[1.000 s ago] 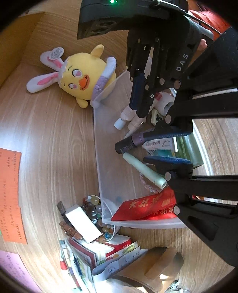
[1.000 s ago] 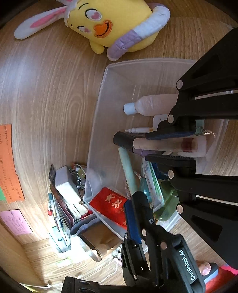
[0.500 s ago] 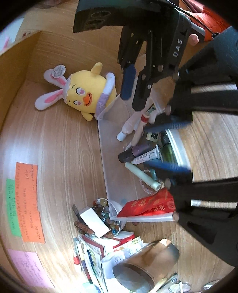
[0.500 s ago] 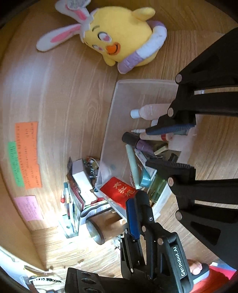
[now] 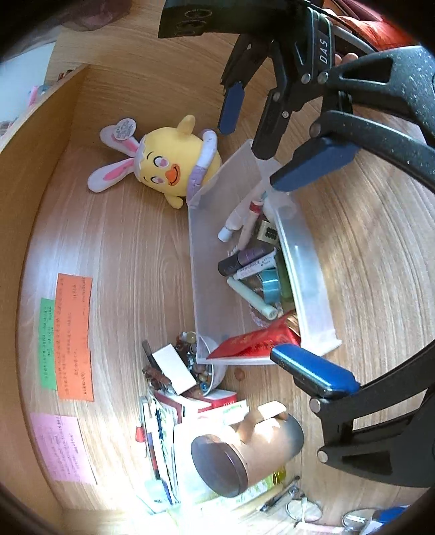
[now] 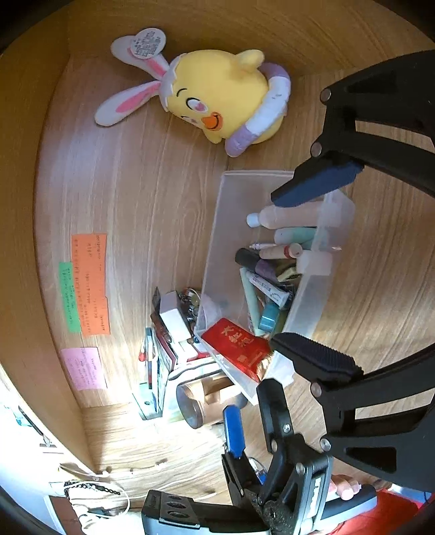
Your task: Organize objects
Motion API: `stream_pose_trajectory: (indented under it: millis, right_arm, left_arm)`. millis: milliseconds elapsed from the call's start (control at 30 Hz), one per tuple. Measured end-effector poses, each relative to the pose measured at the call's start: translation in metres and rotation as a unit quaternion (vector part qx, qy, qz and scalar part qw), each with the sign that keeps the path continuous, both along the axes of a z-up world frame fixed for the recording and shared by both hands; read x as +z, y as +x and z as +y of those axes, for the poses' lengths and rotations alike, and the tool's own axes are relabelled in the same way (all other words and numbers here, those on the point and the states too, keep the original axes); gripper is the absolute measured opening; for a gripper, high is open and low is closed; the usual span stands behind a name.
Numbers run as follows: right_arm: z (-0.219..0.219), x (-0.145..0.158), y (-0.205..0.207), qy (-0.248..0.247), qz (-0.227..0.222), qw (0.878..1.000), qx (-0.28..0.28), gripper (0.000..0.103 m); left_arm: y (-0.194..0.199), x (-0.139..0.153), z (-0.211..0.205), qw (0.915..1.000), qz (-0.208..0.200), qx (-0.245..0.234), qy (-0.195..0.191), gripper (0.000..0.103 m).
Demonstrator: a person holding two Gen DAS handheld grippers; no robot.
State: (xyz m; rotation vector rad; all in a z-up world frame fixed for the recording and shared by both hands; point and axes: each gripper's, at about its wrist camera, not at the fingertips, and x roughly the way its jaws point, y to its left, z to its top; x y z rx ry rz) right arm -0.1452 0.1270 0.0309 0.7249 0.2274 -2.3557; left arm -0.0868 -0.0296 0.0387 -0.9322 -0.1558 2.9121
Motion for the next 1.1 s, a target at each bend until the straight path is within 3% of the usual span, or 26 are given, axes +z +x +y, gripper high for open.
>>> stream_pose_trajectory:
  millis: [167,1100]
  right_arm:
    - [0.003,-0.010,0.006,-0.002,-0.008,1.000,-0.002,0.080]
    - [0.006,-0.018,0.017,-0.005,-0.021,1.000,-0.005,0.082]
  left_arm:
    - [0.011,-0.005,0.003,0.9998,0.005,0.001,-0.017,0.098]
    - [0.020,-0.019,0.001,1.0000,-0.002,0.007,-0.001,0.099]
